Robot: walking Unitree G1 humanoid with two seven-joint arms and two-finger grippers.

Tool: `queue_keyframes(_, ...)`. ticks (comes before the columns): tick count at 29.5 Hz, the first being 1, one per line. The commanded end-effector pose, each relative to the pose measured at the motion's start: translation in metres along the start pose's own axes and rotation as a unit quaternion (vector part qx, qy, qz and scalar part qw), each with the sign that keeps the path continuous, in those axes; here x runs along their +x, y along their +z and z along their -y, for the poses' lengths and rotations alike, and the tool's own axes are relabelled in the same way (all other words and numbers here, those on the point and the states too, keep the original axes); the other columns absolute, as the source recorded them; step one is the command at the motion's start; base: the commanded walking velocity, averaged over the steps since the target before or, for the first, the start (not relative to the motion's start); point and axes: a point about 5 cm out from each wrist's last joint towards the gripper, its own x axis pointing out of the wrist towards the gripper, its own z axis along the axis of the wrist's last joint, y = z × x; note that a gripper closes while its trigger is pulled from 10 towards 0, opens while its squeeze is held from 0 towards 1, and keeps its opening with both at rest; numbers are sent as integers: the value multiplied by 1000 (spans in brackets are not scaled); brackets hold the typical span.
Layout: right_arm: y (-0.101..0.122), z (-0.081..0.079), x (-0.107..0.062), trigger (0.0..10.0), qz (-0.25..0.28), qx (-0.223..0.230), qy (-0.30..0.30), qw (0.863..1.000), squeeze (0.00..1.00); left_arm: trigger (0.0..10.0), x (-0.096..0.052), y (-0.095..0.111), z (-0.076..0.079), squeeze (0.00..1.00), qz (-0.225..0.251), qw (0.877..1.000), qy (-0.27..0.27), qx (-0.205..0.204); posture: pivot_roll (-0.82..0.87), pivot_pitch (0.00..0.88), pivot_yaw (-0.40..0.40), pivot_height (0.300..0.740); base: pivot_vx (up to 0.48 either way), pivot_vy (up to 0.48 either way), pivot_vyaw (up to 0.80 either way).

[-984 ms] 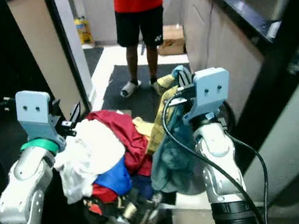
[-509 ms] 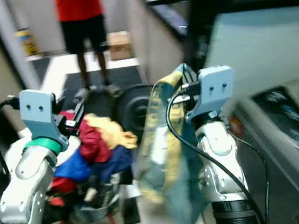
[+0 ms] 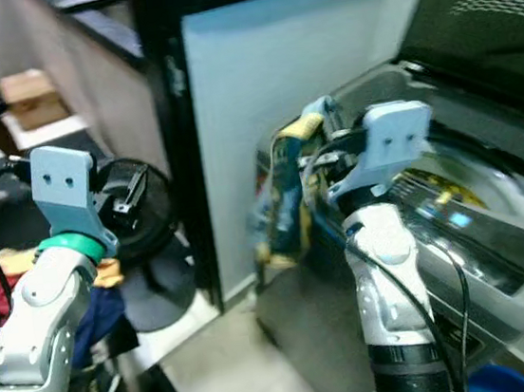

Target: Clothes washing

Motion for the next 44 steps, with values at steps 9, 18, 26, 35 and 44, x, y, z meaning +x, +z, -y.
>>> queue_keyframes(9, 47, -25, 18, 10000, 91, 203, 96, 970, 0, 10000, 9, 17, -14, 0, 30, 999, 13, 8, 30, 0, 68, 740, 0, 0, -800)
queue_keyframes(18, 45, -34, 14, 10000, 70, 247, 130, 958, 0, 10000, 10, 19, -14, 0, 34, 999, 18, 8, 36, 0, 65, 740, 0, 0, -800)
queue_keyframes(26, 44, -32, 13, 10000, 55, 252, 136, 956, 0, 10000, 11, 18, -14, 0, 34, 999, 18, 5, 33, 0, 63, 740, 0, 0, -800)
queue_keyframes(35, 38, -32, 13, 10000, 38, 189, 133, 972, 0, 10000, 11, 20, -15, 0, 46, 999, 26, 9, 34, 0, 62, 740, 143, 0, -533)
queue_keyframes(44, 28, -36, 10, 10000, 14, 159, 139, 977, 0, 10000, 11, 19, -13, 0, 44, 999, 23, 6, 34, 0, 60, 740, 435, 0, -135)
